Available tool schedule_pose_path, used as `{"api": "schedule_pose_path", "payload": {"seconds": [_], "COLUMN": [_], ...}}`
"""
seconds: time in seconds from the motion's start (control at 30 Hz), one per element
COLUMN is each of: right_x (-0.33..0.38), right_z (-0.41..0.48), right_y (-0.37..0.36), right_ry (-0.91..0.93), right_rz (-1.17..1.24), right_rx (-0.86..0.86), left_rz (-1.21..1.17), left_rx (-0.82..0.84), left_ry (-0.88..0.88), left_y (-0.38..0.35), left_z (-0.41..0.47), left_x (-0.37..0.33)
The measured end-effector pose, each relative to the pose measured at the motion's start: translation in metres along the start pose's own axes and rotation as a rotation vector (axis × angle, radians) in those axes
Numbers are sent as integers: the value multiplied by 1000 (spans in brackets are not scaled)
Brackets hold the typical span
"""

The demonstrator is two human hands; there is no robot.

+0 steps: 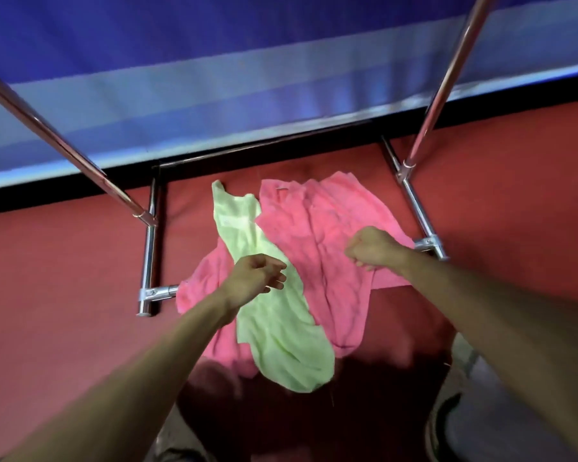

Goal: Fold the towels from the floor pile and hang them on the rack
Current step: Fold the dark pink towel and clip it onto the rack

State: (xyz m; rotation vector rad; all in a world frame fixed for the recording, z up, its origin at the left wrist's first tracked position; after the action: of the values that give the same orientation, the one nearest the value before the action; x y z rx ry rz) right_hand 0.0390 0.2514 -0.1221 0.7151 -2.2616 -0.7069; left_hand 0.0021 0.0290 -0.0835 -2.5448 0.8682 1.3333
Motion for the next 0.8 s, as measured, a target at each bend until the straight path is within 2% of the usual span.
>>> {"api": "schedule_pose_path", "payload": {"seconds": [0.13, 0.23, 0.3, 0.43, 0.53, 0.6, 0.8], "right_x": [-35, -67, -89, -113, -109, -102, -69], "right_z": [28, 29, 27, 47, 44, 40, 28], "right_y": [-17, -23, -33, -69, -80, -83, -42], "right_ry": [-123, -300, -413, -477, -462, -440, -255], "right_rz": [-68, -75, 28, 353, 584, 637, 323], "right_rx": [-74, -187, -219, -160, -161, -151, -231], "left_rz": [-11, 0, 6, 11, 3, -3, 4], "left_rx": [-7, 4, 15, 26, 30, 38, 36], "left_ry": [23, 45, 67, 92, 90, 80, 59], "left_y": [-10, -20, -26, -31, -34, -35, -31], "left_z": [22, 30, 32, 36, 35, 33, 27], "left_x": [13, 23, 30, 38, 37, 33, 19]}}
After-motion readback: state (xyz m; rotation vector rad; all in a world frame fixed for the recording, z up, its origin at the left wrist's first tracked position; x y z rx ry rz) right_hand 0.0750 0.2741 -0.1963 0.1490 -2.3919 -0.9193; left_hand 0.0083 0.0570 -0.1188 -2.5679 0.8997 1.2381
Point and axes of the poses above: each hand's wrist, its own z-axis towards the middle knuckle, its own y-axis out of the back of the hand, x = y × z, the point moved 10 cm from there along z, towards the middle knuckle, and after that the axes turned 10 degrees about -z, right-handed, at the moved point
